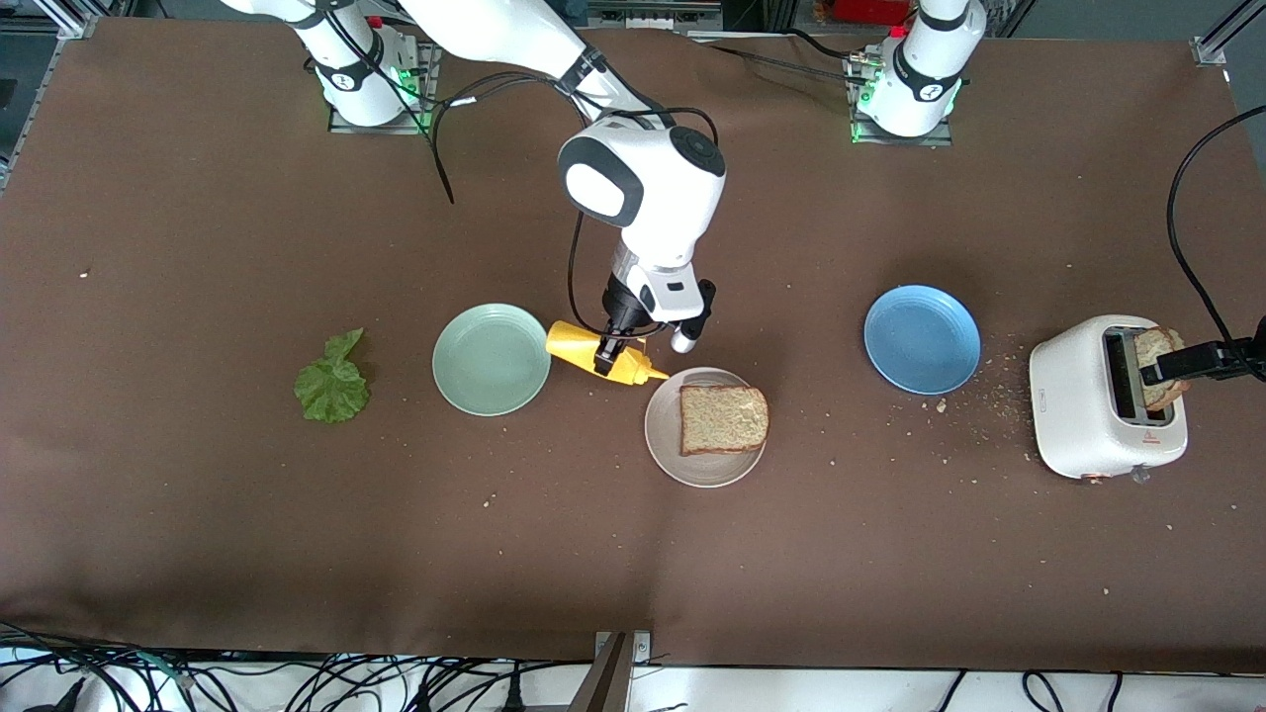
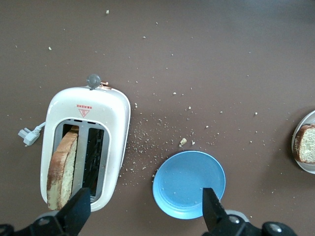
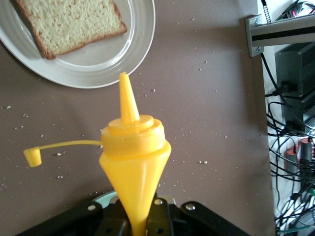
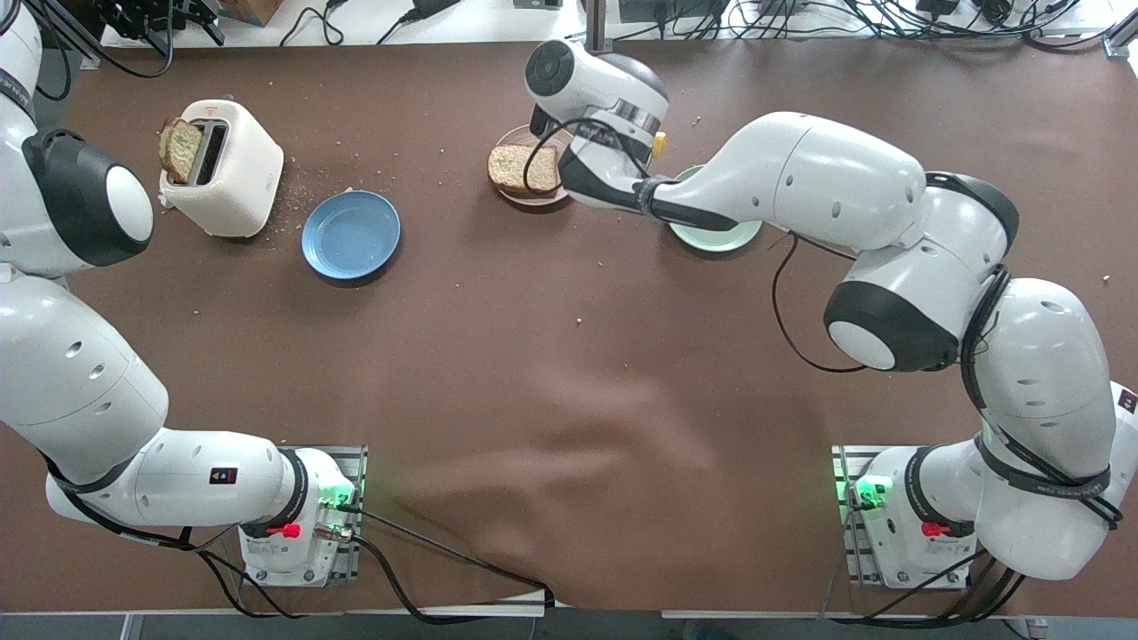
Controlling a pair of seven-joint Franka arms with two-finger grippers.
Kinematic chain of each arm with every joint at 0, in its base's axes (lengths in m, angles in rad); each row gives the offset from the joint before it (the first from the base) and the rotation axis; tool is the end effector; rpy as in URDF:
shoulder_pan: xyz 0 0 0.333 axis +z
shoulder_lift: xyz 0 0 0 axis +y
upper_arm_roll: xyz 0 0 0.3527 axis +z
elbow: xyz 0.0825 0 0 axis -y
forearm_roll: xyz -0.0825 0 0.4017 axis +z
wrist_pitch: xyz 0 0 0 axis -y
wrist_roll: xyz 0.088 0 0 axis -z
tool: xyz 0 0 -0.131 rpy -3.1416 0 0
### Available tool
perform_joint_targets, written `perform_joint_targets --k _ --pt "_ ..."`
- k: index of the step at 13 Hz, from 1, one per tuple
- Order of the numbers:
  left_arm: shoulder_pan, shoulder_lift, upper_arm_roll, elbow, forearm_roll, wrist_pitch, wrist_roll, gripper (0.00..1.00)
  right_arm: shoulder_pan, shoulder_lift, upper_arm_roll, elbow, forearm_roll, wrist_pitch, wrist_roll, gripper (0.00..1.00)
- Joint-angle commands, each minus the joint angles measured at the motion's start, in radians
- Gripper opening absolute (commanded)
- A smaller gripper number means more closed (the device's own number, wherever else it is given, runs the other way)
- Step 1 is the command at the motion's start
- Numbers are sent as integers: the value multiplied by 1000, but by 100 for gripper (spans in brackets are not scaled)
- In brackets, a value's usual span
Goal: Make sandwich in beige plate with both arms
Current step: 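Return the yellow bottle beside the lettuce with the right gripper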
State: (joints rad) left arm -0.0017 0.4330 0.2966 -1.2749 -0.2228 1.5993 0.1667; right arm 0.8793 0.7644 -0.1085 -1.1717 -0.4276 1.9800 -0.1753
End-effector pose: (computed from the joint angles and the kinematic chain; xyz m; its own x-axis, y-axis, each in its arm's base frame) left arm 0.6911 0.1374 0.5156 0.9901 0.1196 -0.0734 0.1274 -0.9855 0.1118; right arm 0.5847 0.5539 0.3492 0.4311 0.8989 -0.0784 0.8207 -0.3545 0.4481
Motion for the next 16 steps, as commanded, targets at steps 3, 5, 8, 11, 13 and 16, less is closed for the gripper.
perform_joint_targets --k 3,5,8,11,13,16 --pt "3 -22 -16 -11 26 -13 14 100 -146 -103 13 -11 426 -20 -232 0" --pt "3 -22 -16 -11 26 -10 16 100 -210 -122 10 -26 554 -26 -361 0" --pt "-21 -19 -17 -5 34 -4 2 100 -336 -134 10 -42 838 -94 -599 0" --pt "-34 -17 -16 -4 36 -4 2 100 -480 -134 10 -77 1074 -193 -871 0" --pt "-34 -16 -14 -4 36 -2 4 100 -575 -132 12 -100 1183 -262 -1091 0" --pt "-32 -16 -14 -4 36 2 4 100 -687 -134 12 -161 1279 -393 -1399 0"
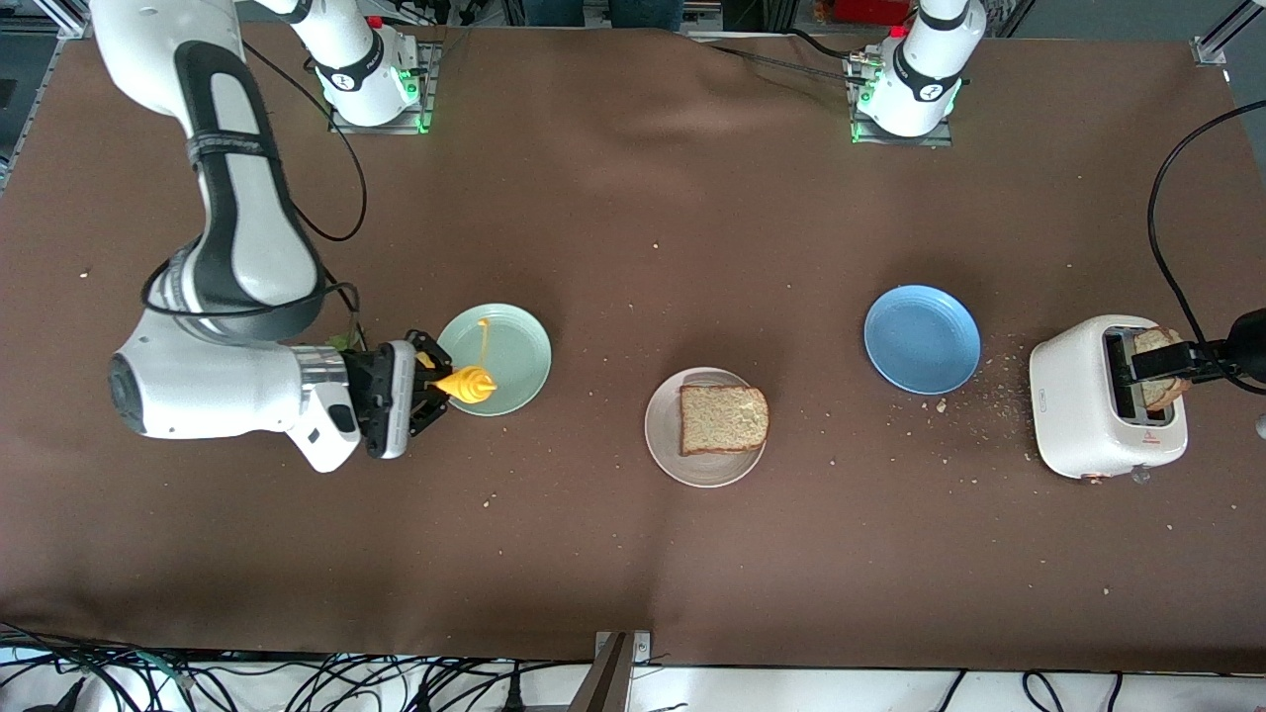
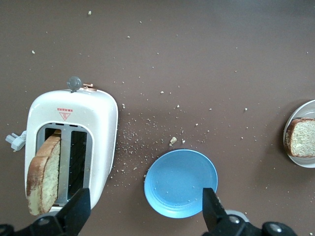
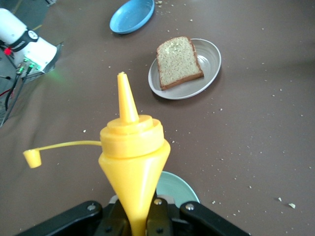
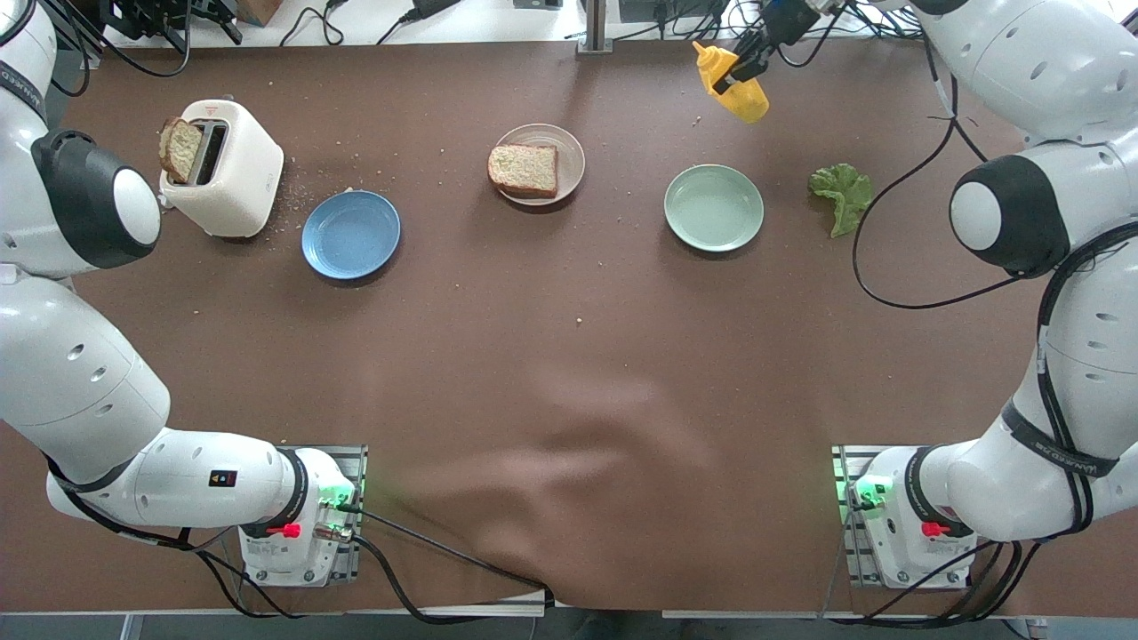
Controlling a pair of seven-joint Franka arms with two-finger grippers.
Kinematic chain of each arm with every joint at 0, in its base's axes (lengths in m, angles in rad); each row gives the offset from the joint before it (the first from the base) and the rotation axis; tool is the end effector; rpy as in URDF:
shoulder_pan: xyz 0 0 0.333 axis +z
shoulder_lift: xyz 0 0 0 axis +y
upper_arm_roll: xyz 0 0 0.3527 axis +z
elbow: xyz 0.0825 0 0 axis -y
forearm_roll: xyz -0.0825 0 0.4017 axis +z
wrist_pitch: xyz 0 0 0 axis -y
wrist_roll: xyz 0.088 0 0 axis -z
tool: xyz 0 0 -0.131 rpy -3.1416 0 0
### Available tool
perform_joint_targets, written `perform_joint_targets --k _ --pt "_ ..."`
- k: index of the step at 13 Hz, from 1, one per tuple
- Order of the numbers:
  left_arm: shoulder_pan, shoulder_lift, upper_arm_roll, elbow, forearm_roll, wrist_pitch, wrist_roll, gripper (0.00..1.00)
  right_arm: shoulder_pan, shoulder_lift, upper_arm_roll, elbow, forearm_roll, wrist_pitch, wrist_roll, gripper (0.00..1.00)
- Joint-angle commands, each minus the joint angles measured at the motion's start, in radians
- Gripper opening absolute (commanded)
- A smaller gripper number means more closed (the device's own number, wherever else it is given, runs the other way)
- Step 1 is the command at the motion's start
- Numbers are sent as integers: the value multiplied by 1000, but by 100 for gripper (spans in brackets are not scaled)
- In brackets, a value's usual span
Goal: Make sandwich in beige plate with both arms
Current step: 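Return the yellow bottle beside the lettuce with the right gripper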
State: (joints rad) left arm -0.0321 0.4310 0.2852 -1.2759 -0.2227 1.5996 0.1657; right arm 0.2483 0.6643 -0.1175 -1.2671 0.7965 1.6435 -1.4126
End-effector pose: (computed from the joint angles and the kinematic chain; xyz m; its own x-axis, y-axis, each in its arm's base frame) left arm 0.6957 0.1101 0.5159 0.9941 0.0799 -0.0728 0.0881 -0.9893 0.1167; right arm 0.7243 0.2069 0.3756 0.2797 0.7776 0.5630 0.9195 -0.0482 -0.3902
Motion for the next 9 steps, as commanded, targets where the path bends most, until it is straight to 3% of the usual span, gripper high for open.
perform_joint_targets --k 1,3,6,9 --pt "-3 -15 -3 -3 36 2 5 100 -92 -32 21 -86 69 -77 -254 0" --pt "-3 -18 -4 -3 36 0 3 100 -157 -34 21 -183 127 -109 -464 0" --pt "-5 -18 -4 -3 37 0 3 100 -253 -23 16 -394 289 -174 -783 0" --pt "-5 -17 -6 -3 36 0 3 100 -305 35 16 -442 293 -227 -1003 0"
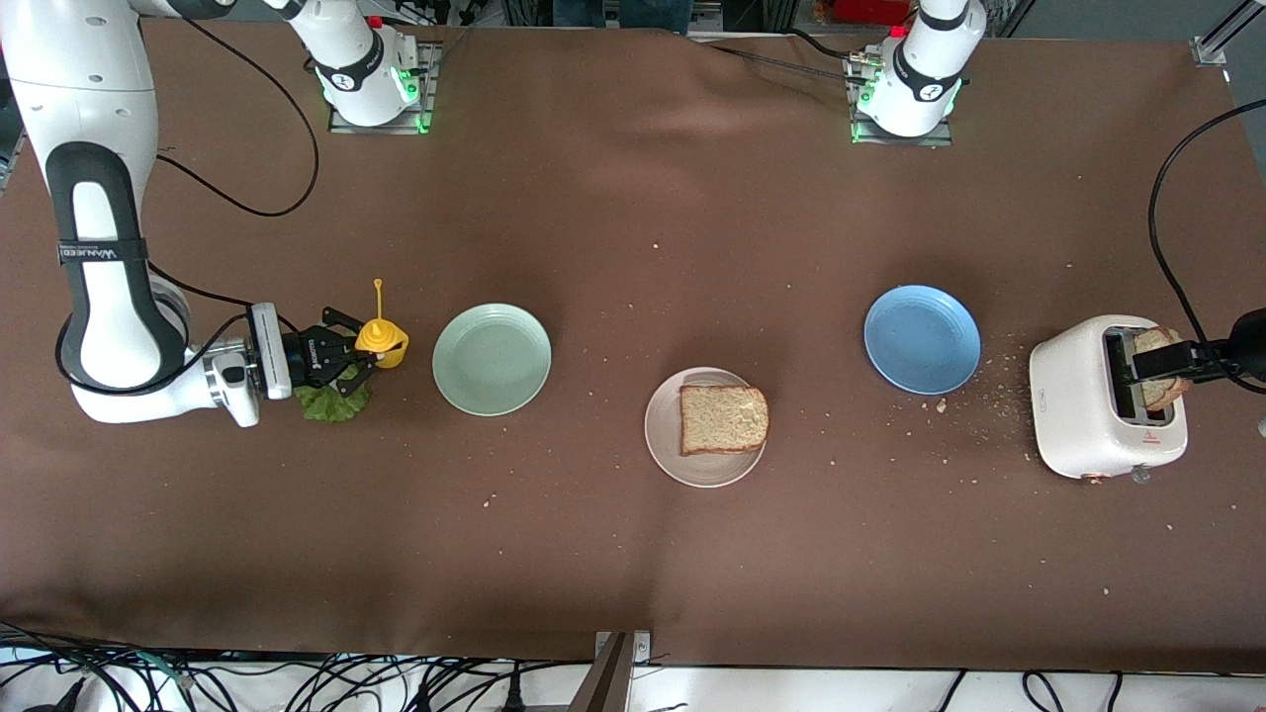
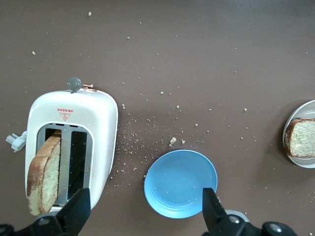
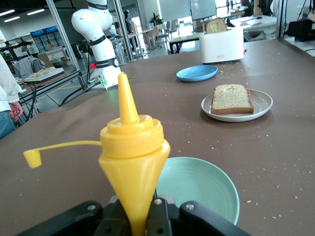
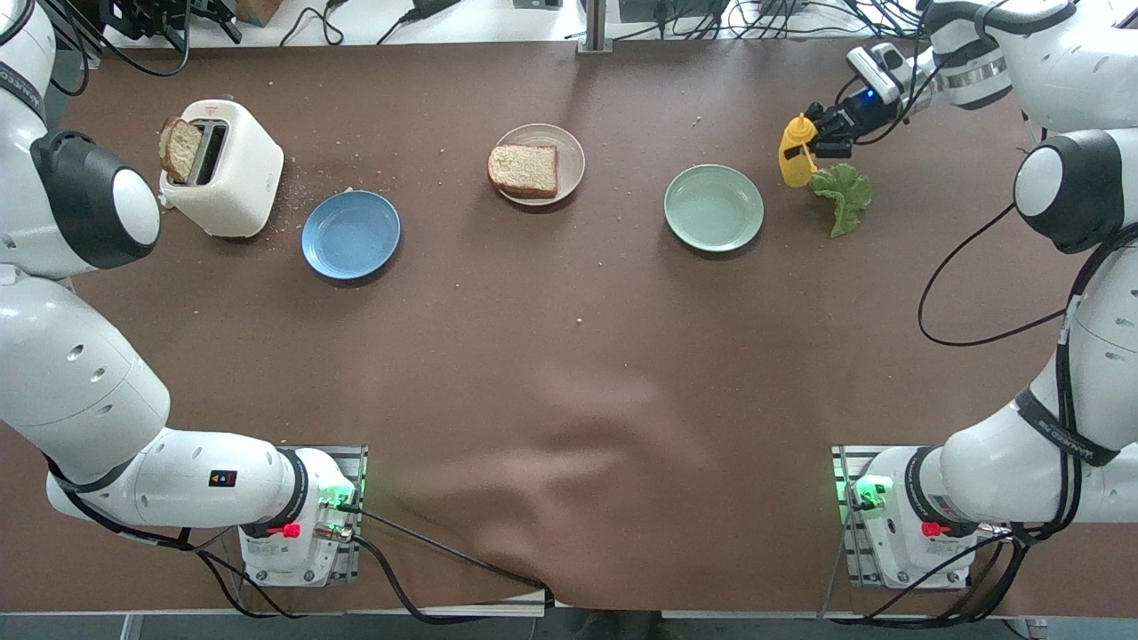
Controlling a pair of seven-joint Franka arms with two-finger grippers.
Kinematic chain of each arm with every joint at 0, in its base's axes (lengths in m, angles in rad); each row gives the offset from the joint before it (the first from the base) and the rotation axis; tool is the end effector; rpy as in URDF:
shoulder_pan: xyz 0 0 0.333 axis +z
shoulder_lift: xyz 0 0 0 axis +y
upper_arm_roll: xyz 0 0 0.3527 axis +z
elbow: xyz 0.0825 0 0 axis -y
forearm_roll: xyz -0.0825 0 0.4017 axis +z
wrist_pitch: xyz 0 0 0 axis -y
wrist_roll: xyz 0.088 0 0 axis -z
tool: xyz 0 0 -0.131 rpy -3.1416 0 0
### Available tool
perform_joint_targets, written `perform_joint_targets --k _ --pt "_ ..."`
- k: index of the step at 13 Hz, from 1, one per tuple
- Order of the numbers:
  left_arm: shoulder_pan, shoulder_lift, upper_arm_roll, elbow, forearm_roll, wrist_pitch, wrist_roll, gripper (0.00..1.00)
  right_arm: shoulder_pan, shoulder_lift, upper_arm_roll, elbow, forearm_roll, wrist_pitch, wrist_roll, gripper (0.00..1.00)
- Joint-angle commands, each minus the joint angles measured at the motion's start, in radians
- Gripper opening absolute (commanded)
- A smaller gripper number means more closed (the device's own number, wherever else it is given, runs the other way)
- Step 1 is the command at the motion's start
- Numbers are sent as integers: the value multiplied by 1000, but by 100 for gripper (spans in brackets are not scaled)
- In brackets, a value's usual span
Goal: Make sandwich in beige plate with both arms
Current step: 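Return the yellow bottle beside the lettuce with the right gripper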
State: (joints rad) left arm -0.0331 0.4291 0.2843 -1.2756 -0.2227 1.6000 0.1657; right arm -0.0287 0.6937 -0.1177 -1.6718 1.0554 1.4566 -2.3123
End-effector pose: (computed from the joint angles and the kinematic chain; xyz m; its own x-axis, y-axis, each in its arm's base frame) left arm 0.6956 0.1089 0.5174 0.9945 0.0781 -0.0703 0.0860 -0.9894 0.1172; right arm 0.6401 0.0375 0.2157 0.0554 0.3634 0.9300 0.9441 0.2842 -0.1672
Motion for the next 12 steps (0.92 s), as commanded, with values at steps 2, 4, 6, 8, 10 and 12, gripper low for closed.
perform_joint_targets --k 2,4,6,8,10,12 --pt "-4 -15 -5 -4 36 0 3 100 -52 56 16 -34 34 -56 -176 0" --pt "-4 -15 -5 -2 36 0 3 100 -56 87 18 -34 44 -58 -199 0" --pt "-4 -15 -5 -4 36 0 3 100 -56 111 18 -31 64 -56 -229 0" --pt "-4 -15 -5 -4 36 0 3 100 -57 141 18 -28 83 -59 -249 0" --pt "-4 -15 -5 -2 36 0 3 100 -57 141 16 -29 87 -59 -236 40" --pt "-4 -15 -5 -4 36 0 3 100 -66 141 16 -26 84 -59 -231 100"
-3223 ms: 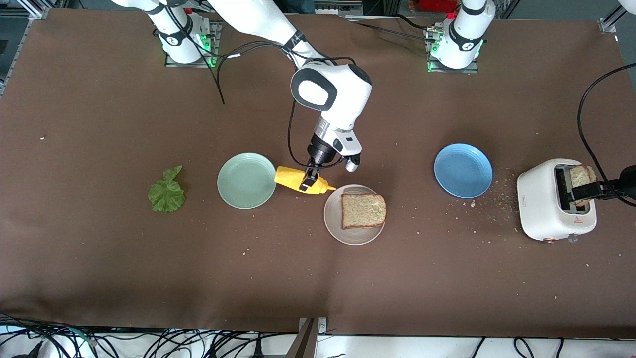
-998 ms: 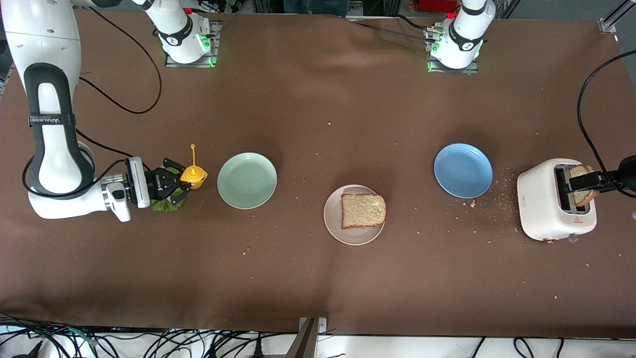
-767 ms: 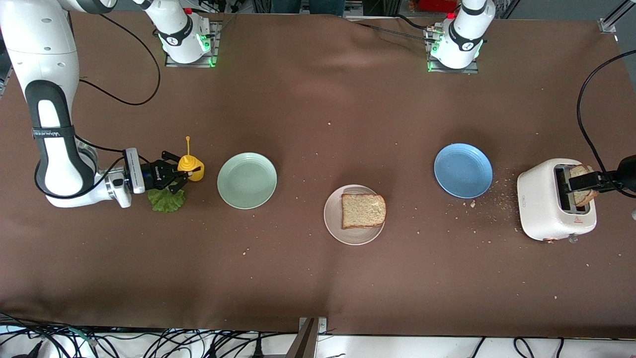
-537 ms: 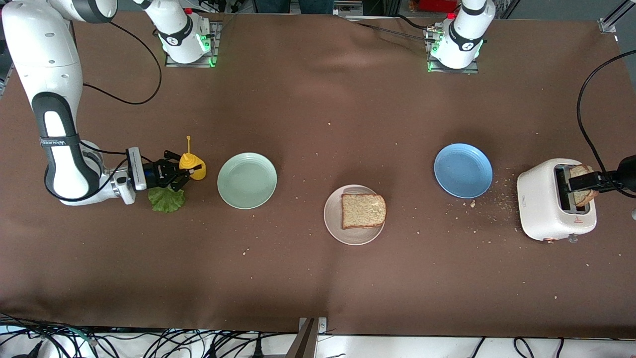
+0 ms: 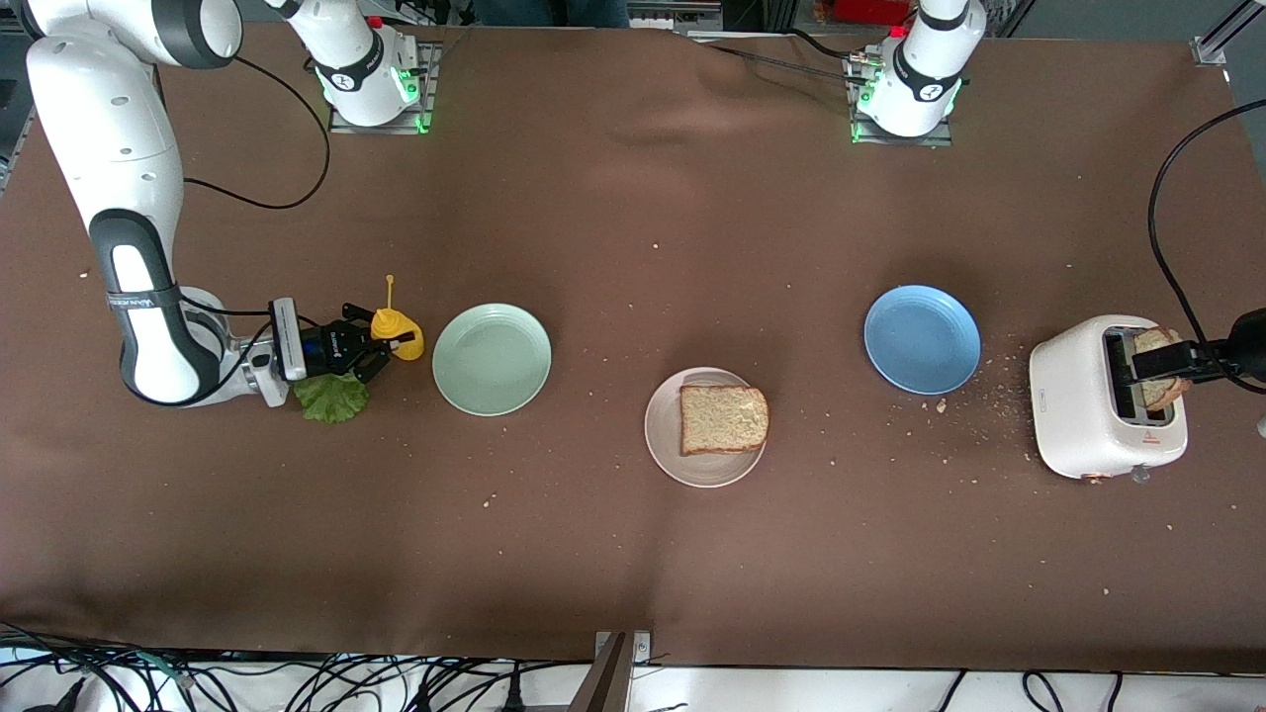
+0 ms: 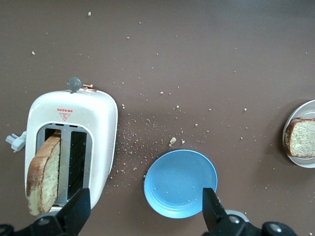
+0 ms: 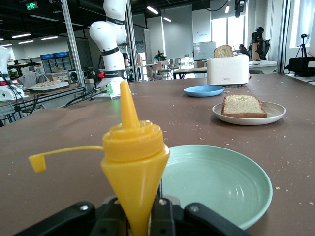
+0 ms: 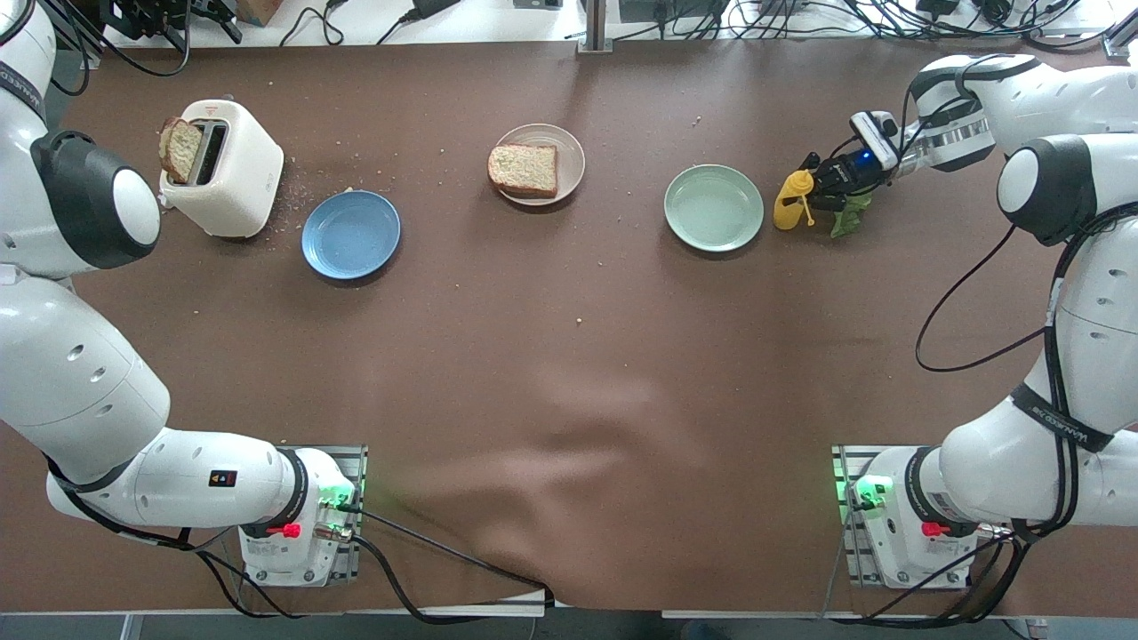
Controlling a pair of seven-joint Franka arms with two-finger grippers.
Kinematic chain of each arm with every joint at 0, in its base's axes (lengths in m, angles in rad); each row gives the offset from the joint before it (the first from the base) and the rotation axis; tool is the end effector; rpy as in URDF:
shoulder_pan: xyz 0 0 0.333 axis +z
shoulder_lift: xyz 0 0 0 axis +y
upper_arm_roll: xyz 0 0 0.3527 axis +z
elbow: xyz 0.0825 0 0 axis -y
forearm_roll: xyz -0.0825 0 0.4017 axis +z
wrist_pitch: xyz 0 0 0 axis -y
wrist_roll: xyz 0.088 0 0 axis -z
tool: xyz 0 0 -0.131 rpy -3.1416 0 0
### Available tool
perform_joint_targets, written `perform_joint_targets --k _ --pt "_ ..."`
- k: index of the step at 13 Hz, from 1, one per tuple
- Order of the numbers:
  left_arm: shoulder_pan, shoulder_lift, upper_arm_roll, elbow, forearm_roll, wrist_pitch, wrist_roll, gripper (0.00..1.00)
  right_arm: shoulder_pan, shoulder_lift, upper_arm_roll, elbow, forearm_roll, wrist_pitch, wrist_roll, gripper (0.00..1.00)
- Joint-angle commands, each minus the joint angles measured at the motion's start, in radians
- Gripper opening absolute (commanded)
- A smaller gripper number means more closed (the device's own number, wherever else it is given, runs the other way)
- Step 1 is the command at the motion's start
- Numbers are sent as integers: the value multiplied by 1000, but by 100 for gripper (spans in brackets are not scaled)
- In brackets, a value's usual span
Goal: Make sandwich in beige plate with both arms
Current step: 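Return the yellow bottle beside the lettuce with the right gripper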
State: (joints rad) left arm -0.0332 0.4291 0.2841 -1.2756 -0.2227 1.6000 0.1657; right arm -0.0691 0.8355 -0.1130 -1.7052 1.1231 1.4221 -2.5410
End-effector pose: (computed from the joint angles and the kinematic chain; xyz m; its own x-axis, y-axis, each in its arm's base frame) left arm 0.6957 0.1087 0.5173 0.9945 0.0778 -0.0703 0.0857 -0.9894 0.1173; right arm 0.6098 0.0236 0.1249 0.0308 0.2147 0.9762 0.9519 0.2917 -0.0941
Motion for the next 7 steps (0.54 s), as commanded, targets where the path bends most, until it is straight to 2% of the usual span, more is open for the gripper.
perform_joint_targets --k 1,4,6,7 --pt "-4 -15 -5 -4 36 0 3 100 -31 -4 10 7 11 -23 4 100" --pt "-5 -15 -5 -2 36 0 3 100 -28 -36 -37 36 -57 -23 92 100" --pt "-5 -15 -6 -4 37 0 1 100 -28 -85 -62 67 -130 -23 233 100" --pt "-5 -15 -6 -4 37 0 3 100 -31 -105 -65 68 -138 -23 320 100"
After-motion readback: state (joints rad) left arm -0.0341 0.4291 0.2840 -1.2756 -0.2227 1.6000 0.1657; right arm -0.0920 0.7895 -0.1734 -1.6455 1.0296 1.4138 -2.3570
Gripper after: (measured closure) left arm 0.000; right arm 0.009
